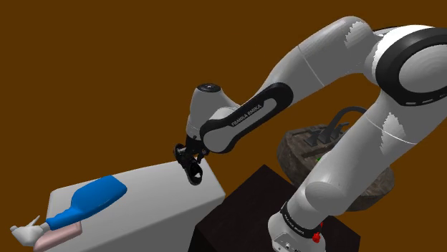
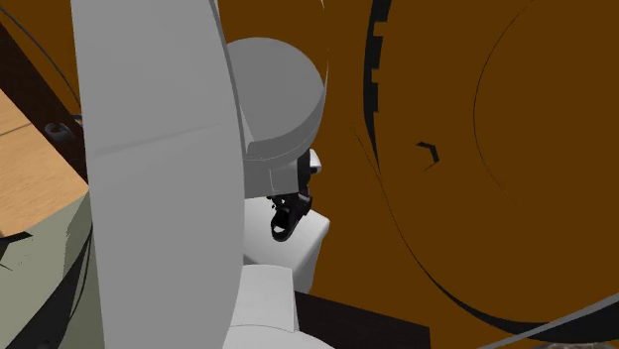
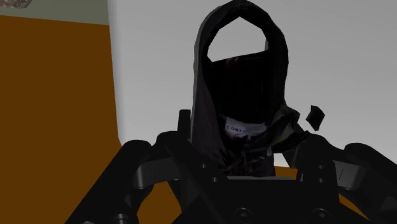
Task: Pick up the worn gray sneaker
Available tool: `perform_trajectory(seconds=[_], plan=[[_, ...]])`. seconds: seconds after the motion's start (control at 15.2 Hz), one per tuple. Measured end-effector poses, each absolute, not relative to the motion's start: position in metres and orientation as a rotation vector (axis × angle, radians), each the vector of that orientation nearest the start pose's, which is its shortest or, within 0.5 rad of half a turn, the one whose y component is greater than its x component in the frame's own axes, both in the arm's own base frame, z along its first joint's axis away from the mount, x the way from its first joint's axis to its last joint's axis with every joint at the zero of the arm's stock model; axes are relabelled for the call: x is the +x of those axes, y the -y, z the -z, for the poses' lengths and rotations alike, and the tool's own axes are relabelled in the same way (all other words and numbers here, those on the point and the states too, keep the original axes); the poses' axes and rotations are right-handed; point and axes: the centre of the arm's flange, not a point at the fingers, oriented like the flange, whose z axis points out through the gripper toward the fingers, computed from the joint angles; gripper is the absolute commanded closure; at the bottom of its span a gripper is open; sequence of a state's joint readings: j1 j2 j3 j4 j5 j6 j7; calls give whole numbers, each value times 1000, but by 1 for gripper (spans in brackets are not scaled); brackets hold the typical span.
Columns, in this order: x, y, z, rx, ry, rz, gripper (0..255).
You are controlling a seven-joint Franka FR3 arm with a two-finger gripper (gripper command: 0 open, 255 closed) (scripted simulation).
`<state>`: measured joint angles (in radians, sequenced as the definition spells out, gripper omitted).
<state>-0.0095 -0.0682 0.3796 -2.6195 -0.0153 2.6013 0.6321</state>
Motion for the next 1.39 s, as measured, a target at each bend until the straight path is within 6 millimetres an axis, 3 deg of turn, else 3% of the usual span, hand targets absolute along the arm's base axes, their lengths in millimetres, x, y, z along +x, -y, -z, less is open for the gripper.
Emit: perform_trajectory(seconds=[0.53, 1.39], plan=[[408, -156, -281, -3125, -391, 84, 255], [408, -158, -351, -3124, -391, 88, 255]])
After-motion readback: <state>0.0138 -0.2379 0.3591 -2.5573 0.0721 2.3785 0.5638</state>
